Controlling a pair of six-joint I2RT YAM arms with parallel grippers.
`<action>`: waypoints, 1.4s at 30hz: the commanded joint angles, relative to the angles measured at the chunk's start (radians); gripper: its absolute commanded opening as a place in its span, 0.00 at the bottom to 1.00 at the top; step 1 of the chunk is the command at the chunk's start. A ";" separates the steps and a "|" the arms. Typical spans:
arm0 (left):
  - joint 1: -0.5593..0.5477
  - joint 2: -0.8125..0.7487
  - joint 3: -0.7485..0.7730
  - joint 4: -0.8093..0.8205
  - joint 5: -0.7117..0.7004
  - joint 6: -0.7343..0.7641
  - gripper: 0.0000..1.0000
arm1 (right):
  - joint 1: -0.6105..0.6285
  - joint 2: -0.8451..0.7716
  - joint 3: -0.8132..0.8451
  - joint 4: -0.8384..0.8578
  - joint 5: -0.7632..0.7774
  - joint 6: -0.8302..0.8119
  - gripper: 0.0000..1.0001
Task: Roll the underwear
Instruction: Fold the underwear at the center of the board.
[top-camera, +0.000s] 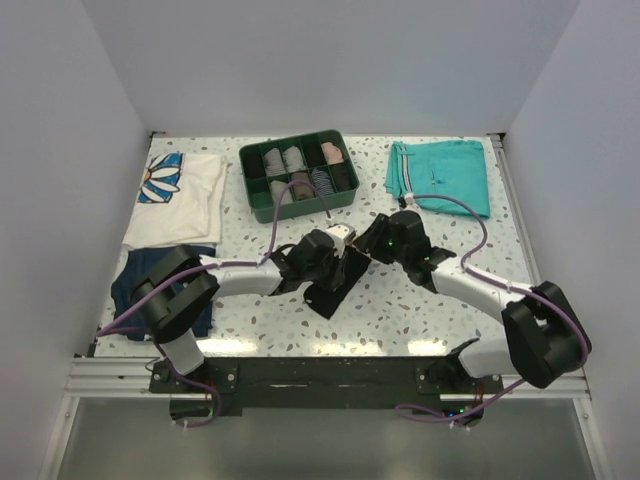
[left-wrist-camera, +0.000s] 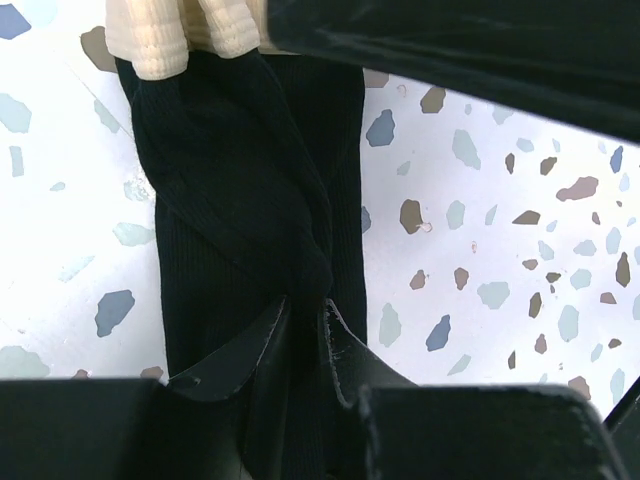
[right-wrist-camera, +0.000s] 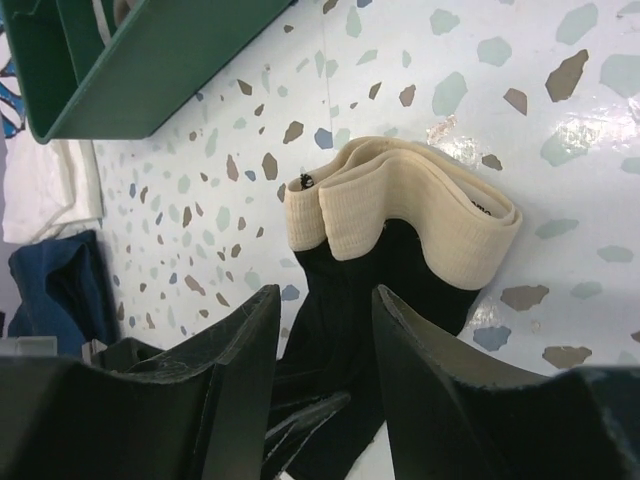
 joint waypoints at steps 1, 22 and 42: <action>-0.001 0.002 -0.008 0.059 0.005 0.006 0.21 | -0.003 0.070 0.065 0.028 -0.020 -0.027 0.45; -0.002 0.008 -0.008 0.066 0.013 0.010 0.21 | -0.003 0.167 0.129 0.103 -0.083 0.011 0.50; -0.002 0.031 -0.018 0.089 0.037 0.015 0.22 | 0.011 0.133 0.170 -0.037 -0.020 -0.010 0.50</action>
